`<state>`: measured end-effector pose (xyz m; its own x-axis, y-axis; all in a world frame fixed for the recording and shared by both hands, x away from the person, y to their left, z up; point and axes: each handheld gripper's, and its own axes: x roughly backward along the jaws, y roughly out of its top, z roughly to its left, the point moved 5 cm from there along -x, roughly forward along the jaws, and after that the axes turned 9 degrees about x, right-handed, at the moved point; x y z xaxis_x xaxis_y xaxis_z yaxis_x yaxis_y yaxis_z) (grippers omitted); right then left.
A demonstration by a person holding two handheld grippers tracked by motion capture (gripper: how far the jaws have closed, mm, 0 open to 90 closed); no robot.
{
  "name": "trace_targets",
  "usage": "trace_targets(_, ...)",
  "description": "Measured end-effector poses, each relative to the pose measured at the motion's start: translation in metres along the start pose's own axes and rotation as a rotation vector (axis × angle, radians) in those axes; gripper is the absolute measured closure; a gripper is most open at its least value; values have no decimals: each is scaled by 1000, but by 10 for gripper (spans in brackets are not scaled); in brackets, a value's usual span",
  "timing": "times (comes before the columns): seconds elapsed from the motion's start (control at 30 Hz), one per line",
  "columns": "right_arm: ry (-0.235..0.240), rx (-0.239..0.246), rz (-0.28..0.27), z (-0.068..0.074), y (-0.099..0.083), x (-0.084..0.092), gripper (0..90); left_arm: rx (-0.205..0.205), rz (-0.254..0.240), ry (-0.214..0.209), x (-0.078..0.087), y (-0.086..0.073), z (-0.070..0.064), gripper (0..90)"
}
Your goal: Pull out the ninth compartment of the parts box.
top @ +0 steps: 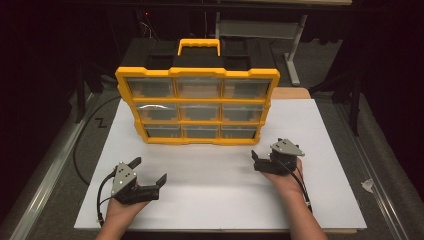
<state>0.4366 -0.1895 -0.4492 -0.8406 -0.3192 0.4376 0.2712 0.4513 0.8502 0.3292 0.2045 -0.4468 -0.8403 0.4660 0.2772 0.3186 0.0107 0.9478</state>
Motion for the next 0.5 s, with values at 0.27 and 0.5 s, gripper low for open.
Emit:
trace_targets(0.27, -33, 39, 6, -5, -1, 7, 10, 0, 25, 30, 0, -3, 8, 7)
trace_targets(0.5, -51, 133, 35, -2, -5, 9, 10, -6, 17, 14, 2, -1, 4, 7)
